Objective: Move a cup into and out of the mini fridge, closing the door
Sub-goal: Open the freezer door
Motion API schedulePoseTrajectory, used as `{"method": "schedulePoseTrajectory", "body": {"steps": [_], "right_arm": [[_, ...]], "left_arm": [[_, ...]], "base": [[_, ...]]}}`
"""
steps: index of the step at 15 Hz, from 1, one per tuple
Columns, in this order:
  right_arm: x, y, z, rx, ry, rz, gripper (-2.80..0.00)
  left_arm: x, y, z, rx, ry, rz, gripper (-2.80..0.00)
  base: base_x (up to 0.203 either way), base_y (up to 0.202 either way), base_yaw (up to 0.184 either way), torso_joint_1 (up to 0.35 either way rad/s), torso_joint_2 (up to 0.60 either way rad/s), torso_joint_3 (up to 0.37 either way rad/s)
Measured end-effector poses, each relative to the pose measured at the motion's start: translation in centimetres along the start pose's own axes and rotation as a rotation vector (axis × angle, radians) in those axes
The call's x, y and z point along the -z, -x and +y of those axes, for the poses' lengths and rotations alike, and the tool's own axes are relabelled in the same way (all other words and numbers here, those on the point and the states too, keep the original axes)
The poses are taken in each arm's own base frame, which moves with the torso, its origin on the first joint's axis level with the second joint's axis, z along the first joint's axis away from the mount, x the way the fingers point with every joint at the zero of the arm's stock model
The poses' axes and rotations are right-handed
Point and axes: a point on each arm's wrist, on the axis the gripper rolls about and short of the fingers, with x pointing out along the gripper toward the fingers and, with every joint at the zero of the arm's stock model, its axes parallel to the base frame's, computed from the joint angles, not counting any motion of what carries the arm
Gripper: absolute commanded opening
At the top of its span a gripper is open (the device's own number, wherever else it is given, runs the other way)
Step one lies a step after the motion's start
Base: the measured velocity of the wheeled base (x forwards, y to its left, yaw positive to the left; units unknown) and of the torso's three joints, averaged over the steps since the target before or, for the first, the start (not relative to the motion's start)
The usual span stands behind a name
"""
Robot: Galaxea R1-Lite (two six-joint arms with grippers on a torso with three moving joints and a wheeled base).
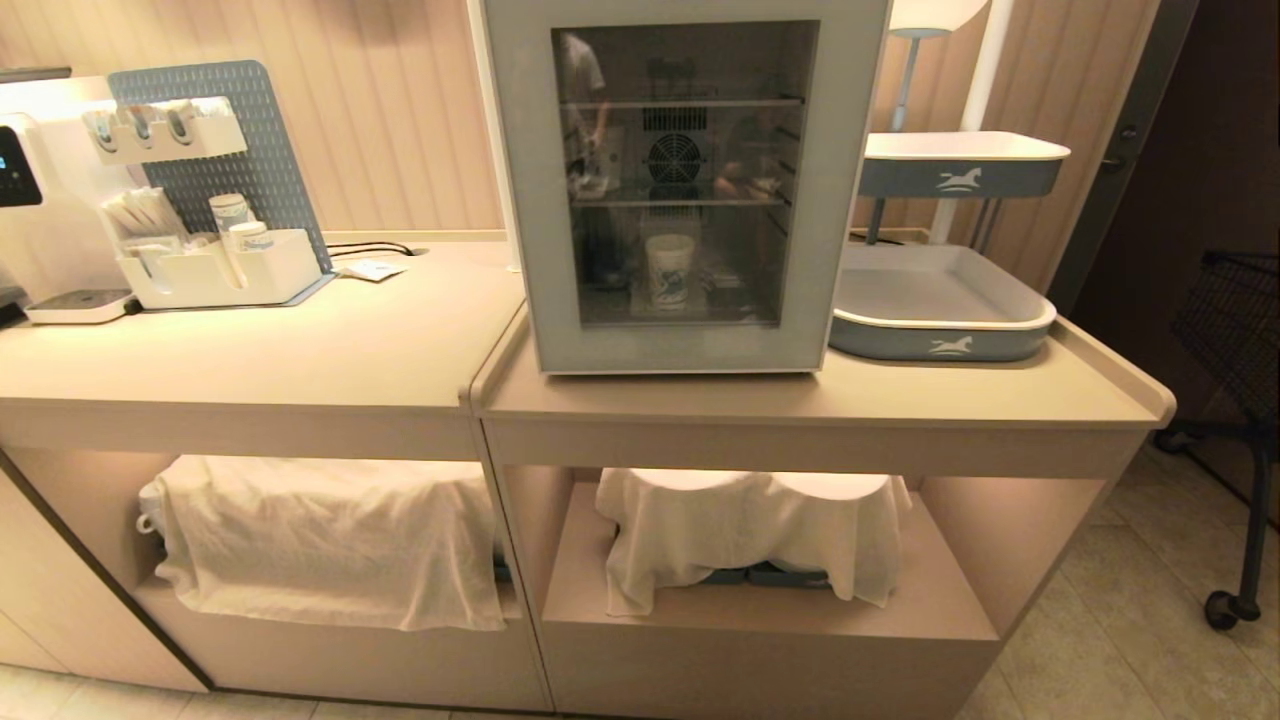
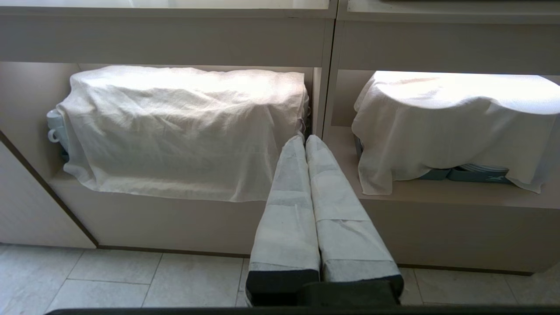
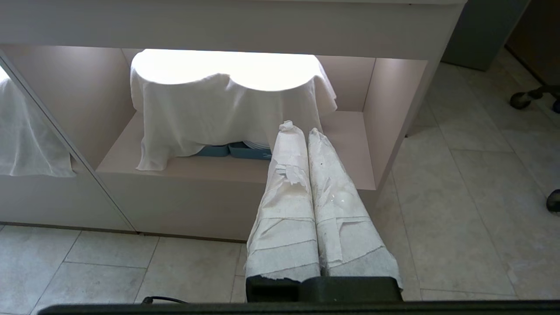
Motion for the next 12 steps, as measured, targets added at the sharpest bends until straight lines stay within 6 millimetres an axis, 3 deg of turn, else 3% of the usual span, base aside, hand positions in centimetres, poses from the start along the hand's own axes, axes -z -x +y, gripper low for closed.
{"method": "schedulePoseTrajectory", "body": {"steps": [12], "right_arm": [[0.08,-0.03,0.00,0.000,0.000,0.001,-2.80]], "left_arm": [[0.03,0.00,0.00,-0.002,-0.004,0.003,-2.80]], "base": [[0.000,0.000,0.000,0.000,0.00,0.000]]}}
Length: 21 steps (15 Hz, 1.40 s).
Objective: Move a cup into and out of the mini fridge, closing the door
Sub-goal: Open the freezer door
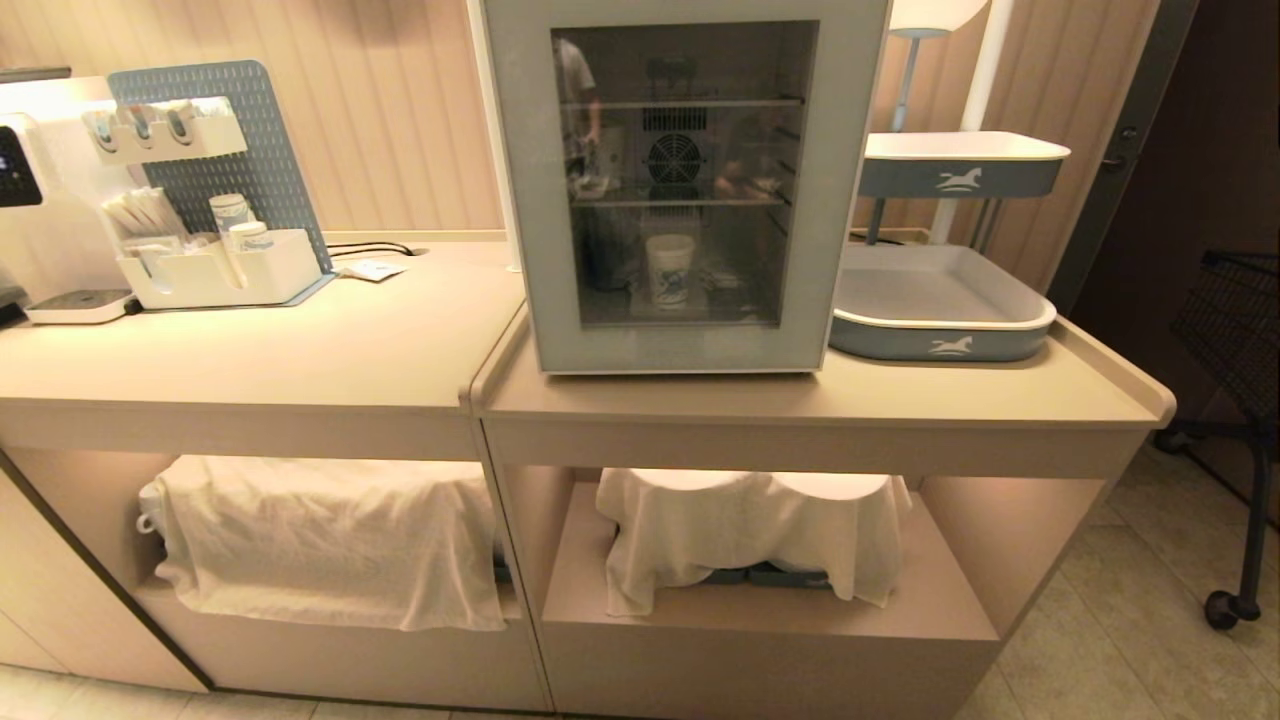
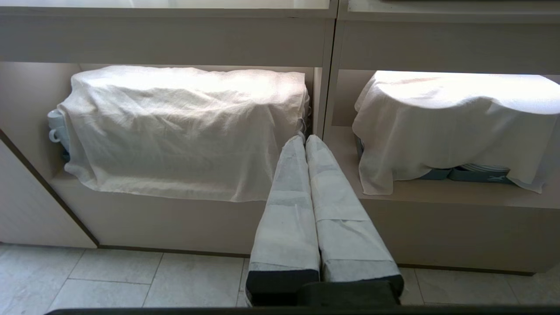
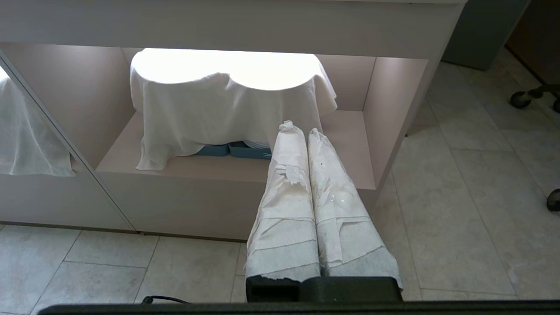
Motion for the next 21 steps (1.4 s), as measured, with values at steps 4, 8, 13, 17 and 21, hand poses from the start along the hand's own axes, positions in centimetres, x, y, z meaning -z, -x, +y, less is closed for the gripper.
{"method": "schedulePoseTrajectory", "body": {"steps": [4,8,13,17,21], "right_arm": [[0.00,0.00,0.00,0.001,-0.007,0.000,-2.80],[-0.01,0.00,0.00,0.000,-0.002,0.000,-2.80],[0.00,-0.01,0.00,0.001,-0.008,0.000,-2.80],[-0.01,-0.01,-0.01,0.003,-0.010,0.001,-2.80],[-0.04,0.01,-0.01,0.006,-0.011,0.000,-2.80]], "left_arm": [[-0.01,0.00,0.00,0.002,0.004,-0.001,-2.80],[-0.01,0.00,0.00,0.003,0.001,-0.001,-2.80],[-0.02,0.00,0.00,0.001,0.004,-0.002,-2.80],[-0.02,0.00,0.00,0.002,0.004,-0.002,-2.80],[-0.03,0.00,0.00,0.002,0.004,-0.003,-2.80]], "base": [[0.000,0.000,0.000,0.000,0.00,0.000],[0.076,0.000,0.001,0.001,0.00,0.001],[0.192,0.000,0.000,0.006,0.00,0.002],[0.170,0.000,0.002,0.003,0.00,-0.002],[0.000,0.000,0.000,0.000,0.00,0.000]]}}
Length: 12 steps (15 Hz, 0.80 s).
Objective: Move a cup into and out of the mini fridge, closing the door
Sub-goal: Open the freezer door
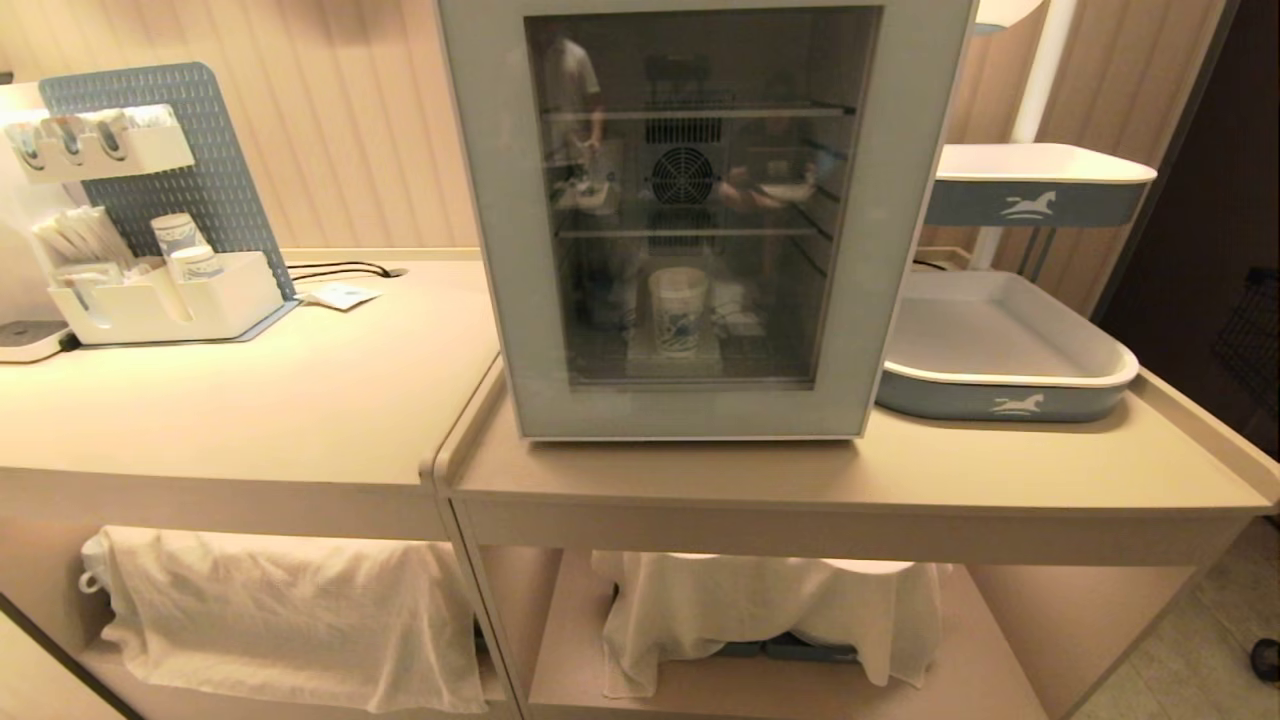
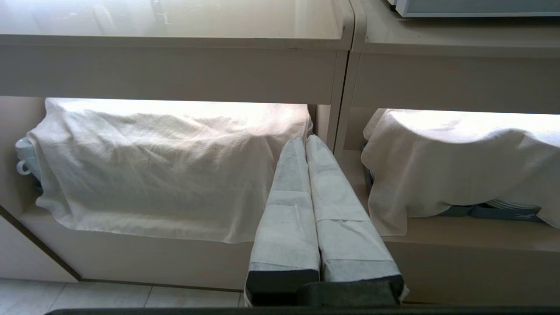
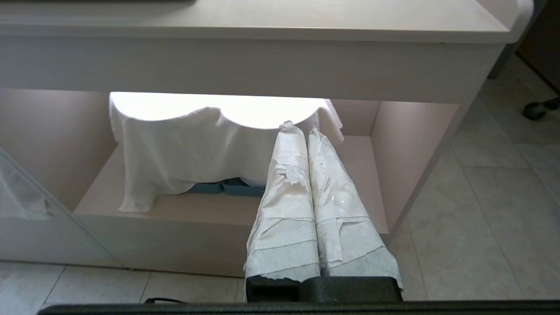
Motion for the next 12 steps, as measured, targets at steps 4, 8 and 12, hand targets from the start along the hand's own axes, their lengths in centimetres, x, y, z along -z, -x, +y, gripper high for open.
{"method": "schedulePoseTrajectory", "body": {"steps": [4,8,12], "right_arm": [[0.03,-0.01,0.00,0.003,0.000,0.001,-2.80],[0.02,-0.01,0.00,0.001,0.001,0.000,-2.80],[-0.01,0.00,0.00,0.002,0.000,-0.001,-2.80]], "left_arm": [[0.00,0.00,0.00,0.000,0.000,0.000,-2.80],[0.00,0.00,0.00,0.000,0.001,0.000,-2.80],[0.00,0.00,0.00,0.000,0.001,0.000,-2.80]], "base": [[0.000,0.000,0.000,0.000,0.00,0.000],[0.000,0.000,0.000,0.000,0.00,0.000],[0.000,0.000,0.000,0.000,0.00,0.000]]}}
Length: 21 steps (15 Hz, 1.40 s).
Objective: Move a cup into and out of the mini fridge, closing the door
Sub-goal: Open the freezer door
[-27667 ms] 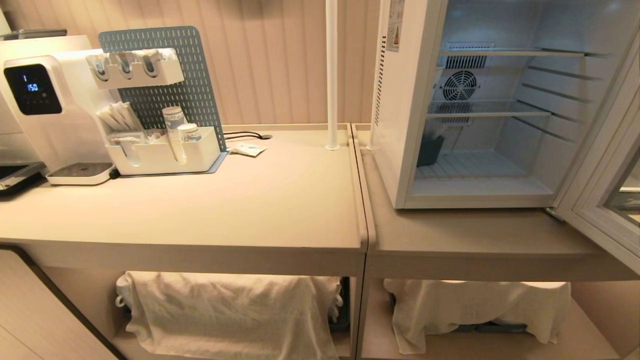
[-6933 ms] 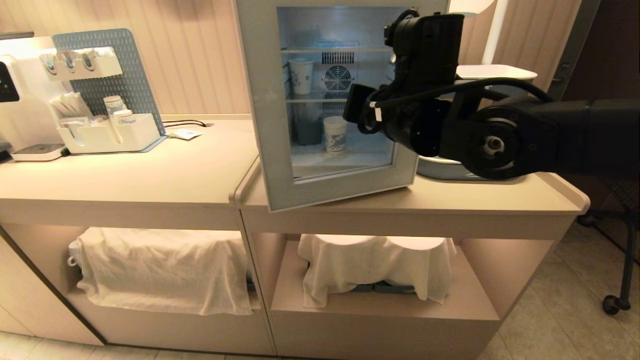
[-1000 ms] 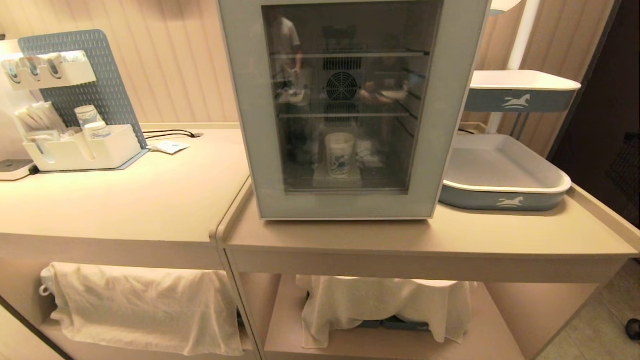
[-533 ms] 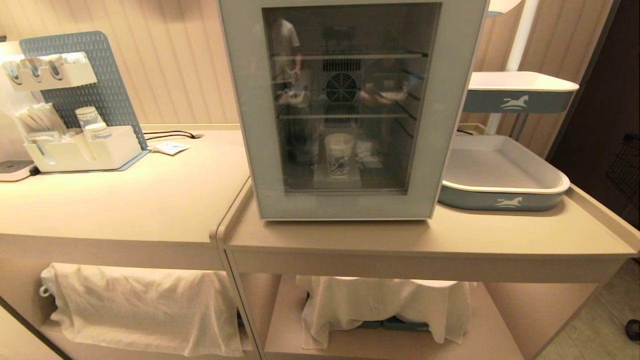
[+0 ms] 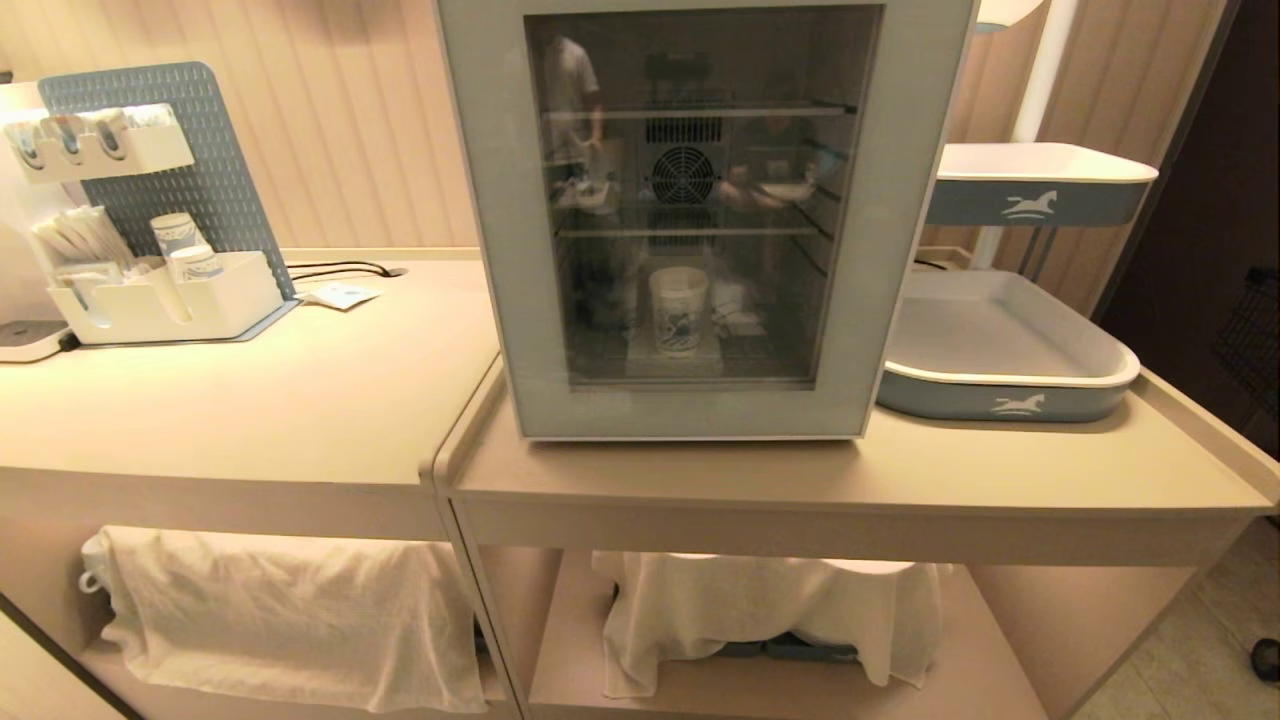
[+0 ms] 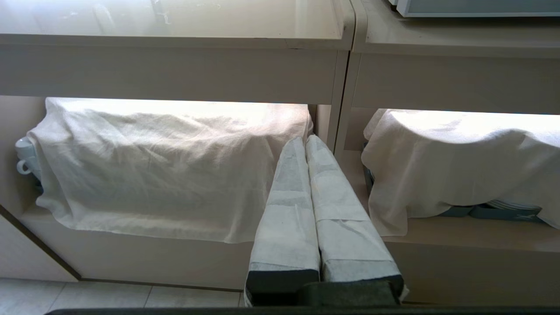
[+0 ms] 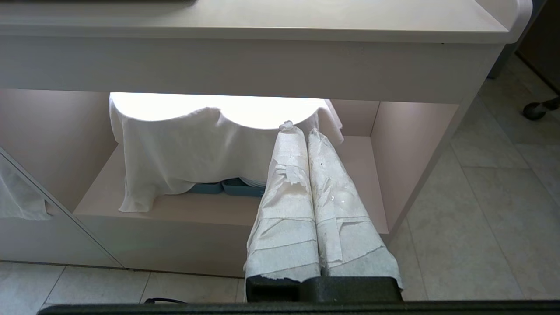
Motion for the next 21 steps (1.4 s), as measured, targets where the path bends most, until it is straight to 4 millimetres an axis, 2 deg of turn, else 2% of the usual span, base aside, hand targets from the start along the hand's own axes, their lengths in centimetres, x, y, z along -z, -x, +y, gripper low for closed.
{"method": "schedulePoseTrajectory", "body": {"steps": [7,8,10,14,16,18,21], "right_arm": [[0.0,0.0,0.0,0.000,0.000,0.001,-2.80],[0.0,0.0,0.0,0.000,0.000,0.001,-2.80],[0.0,0.0,0.0,0.000,0.000,0.001,-2.80],[0.0,0.0,0.0,0.000,0.000,0.001,-2.80],[0.0,0.0,0.0,0.000,0.000,0.001,-2.80],[0.0,0.0,0.0,0.000,0.000,0.001,-2.80],[0.0,0.0,0.0,0.000,0.000,0.001,-2.80]], "left_arm": [[-0.1,0.0,0.0,0.007,-0.033,-0.001,-2.80],[-0.4,0.1,0.0,0.013,-0.035,-0.006,-2.80],[-2.5,0.9,-0.1,0.022,-0.037,-0.045,-2.80],[-9.5,4.6,-0.1,0.022,-0.037,-0.072,-2.80],[-13.4,5.5,-0.1,0.017,-0.037,-0.023,-2.80],[-18.0,4.9,-0.1,-0.008,-0.042,0.013,-2.80],[-23.6,1.0,0.1,-0.119,-0.089,0.085,-2.80]], "base": [[0.000,0.000,0.000,0.000,0.00,0.000],[0.000,0.000,0.000,0.000,0.00,0.000],[0.000,0.000,0.000,0.000,0.00,0.000],[0.000,0.000,0.000,0.000,0.00,0.000],[0.000,0.000,0.000,0.000,0.00,0.000],[0.000,0.000,0.000,0.000,0.00,0.000],[0.000,0.000,0.000,0.000,0.00,0.000]]}}
